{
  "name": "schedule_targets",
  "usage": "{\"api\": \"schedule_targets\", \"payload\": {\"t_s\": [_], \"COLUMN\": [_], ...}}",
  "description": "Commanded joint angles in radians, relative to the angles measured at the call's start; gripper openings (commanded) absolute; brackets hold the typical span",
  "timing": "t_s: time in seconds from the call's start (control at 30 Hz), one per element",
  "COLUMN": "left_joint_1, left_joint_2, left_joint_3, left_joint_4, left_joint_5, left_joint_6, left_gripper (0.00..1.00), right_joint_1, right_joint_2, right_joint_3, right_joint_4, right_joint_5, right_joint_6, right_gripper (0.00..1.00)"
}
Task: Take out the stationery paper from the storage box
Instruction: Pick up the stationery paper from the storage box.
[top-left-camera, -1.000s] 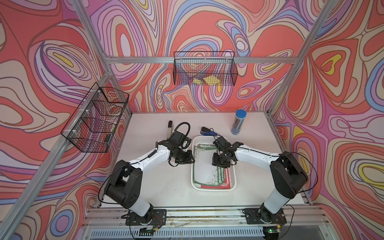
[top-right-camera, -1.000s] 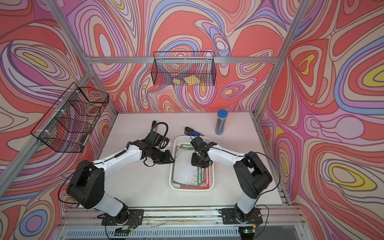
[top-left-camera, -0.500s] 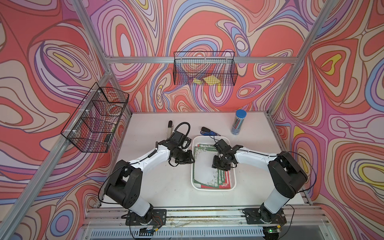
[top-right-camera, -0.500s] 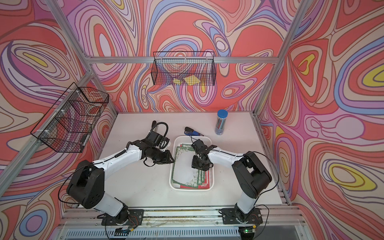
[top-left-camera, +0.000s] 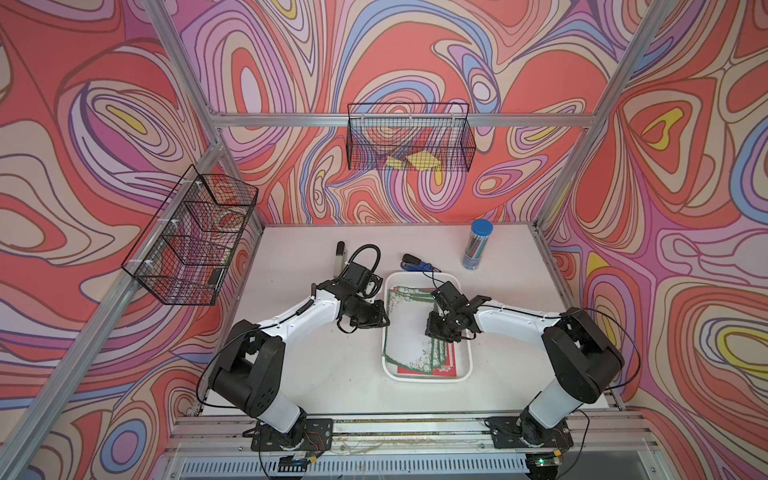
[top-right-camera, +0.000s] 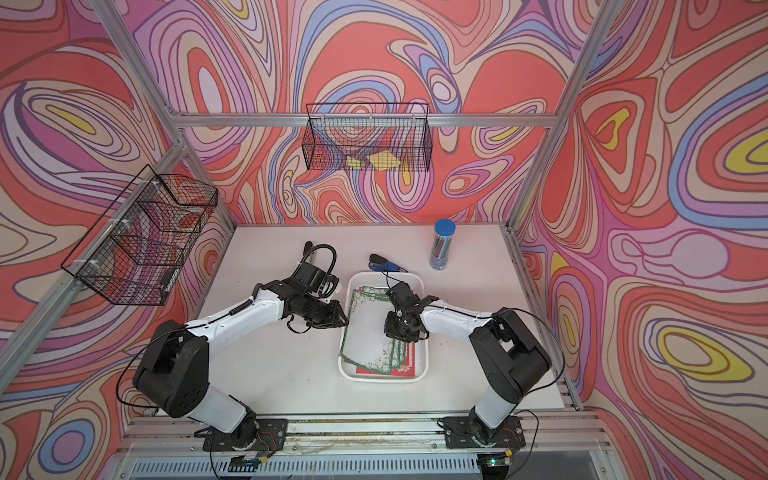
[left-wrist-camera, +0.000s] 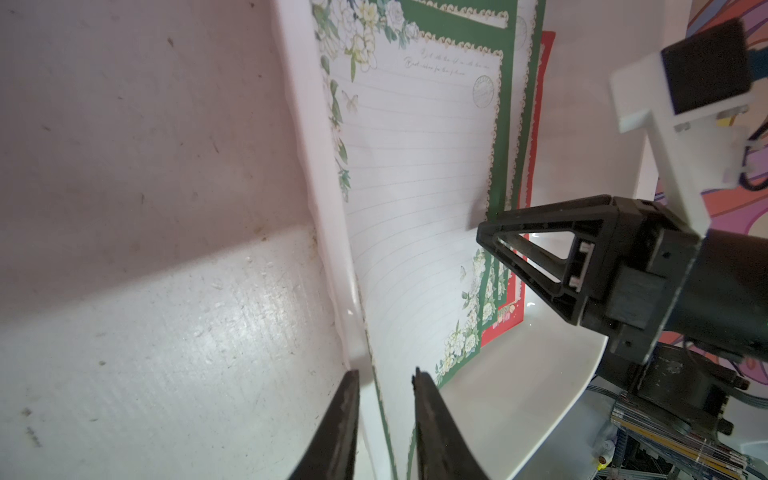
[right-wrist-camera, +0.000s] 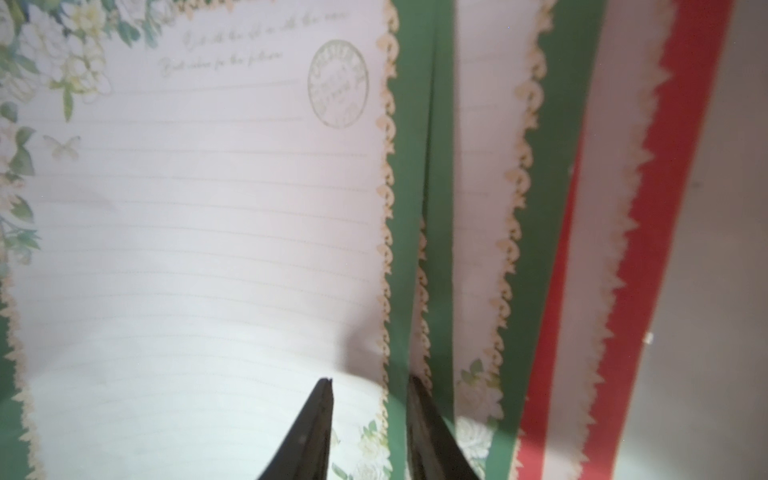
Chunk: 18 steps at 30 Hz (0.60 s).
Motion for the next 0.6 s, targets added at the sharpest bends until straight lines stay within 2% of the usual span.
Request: {"api": "schedule_targets", "payload": {"t_s": [0.0,0.3,0.57], "left_joint_1": [-0.006,-0.007,-0.01], "left_joint_2": [0.027,0.04,0.055], "left_joint_3": [0.004,0.005,0.005], "left_joint_4": [-0.031,-0.029,-0.02], "left_joint_5": [0.0,0.001,0.006], "left_joint_6": [-0.001,0.004,0.0], "left_gripper": [0.27,0.27,0.27], "right_joint_1": [0.001,0.001,-0.009], "right_joint_2": [-0.036,-0.102,-0.079], "right_joint_3": [-0.013,-0.05,-0.096], "right_joint_4": [0.04,0.107,0.224], "right_joint_5": [-0.01,-0.05,-0.134], "right_joint_6": [0.0,0.003,0.017], "right_gripper": [0.29,0.2,0.21]}}
